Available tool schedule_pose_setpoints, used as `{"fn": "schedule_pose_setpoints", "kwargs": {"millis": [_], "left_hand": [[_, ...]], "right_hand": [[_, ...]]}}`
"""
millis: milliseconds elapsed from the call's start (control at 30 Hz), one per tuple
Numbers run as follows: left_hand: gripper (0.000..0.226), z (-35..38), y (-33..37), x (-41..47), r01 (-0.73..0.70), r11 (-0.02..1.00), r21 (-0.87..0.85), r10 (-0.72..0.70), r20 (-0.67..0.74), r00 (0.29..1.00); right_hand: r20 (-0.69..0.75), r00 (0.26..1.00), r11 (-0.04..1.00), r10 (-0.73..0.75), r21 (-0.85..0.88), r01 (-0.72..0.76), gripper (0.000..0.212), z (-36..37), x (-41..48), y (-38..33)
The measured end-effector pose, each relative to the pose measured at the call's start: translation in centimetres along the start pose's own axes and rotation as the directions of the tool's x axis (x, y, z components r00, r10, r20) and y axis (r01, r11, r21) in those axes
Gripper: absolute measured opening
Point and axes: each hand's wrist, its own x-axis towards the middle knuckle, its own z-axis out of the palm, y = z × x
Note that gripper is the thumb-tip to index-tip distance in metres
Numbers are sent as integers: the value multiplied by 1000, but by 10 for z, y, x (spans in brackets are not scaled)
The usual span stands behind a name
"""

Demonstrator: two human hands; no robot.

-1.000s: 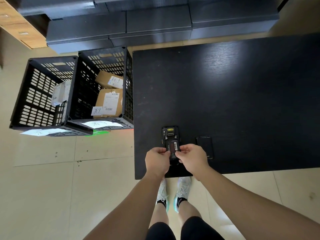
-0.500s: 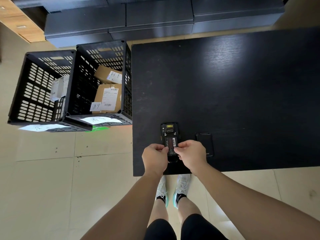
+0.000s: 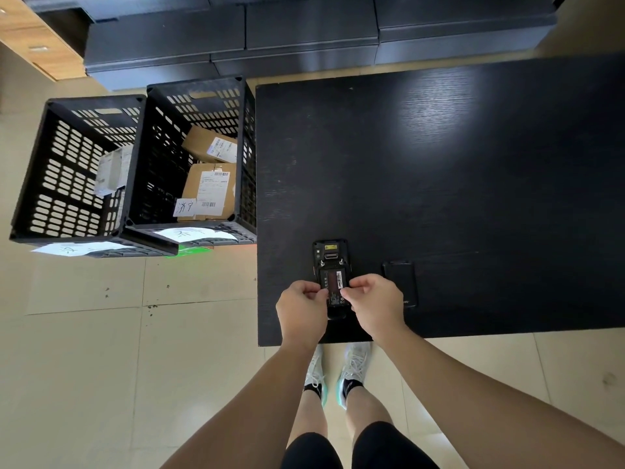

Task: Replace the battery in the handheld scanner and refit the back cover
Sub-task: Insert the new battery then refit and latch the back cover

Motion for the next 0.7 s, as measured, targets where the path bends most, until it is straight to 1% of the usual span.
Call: {"fn": "schedule_pose_setpoints", "kwargs": {"millis": [100,167,200,400,533,700], "left_hand": [[31,-4,-4,0,-22,999,31,21,34,999],[42,-6,-6,1,-29,997,68,21,107,994],[43,-7,-6,2,-38,996,86,26,138,990],[40,-10,-4,11,-87,985,149,58,188,980],[40,-10,-4,13,-75,987,145,45,197,979],[35,-5,-6,12,-44,993,107,26,165,986]], "right_hand": [[42,999,999,-15,-51,17,31,-5,-1,4],[100,995,997,-2,-76,10,38,-8,-1,7],[121,993,997,4,-83,6,40,-9,-1,8],[159,987,986,-18,-161,44,43,-10,6,4],[151,988,985,-10,-167,36,39,-12,8,1],[112,994,988,5,-157,12,33,-9,6,4]]}}
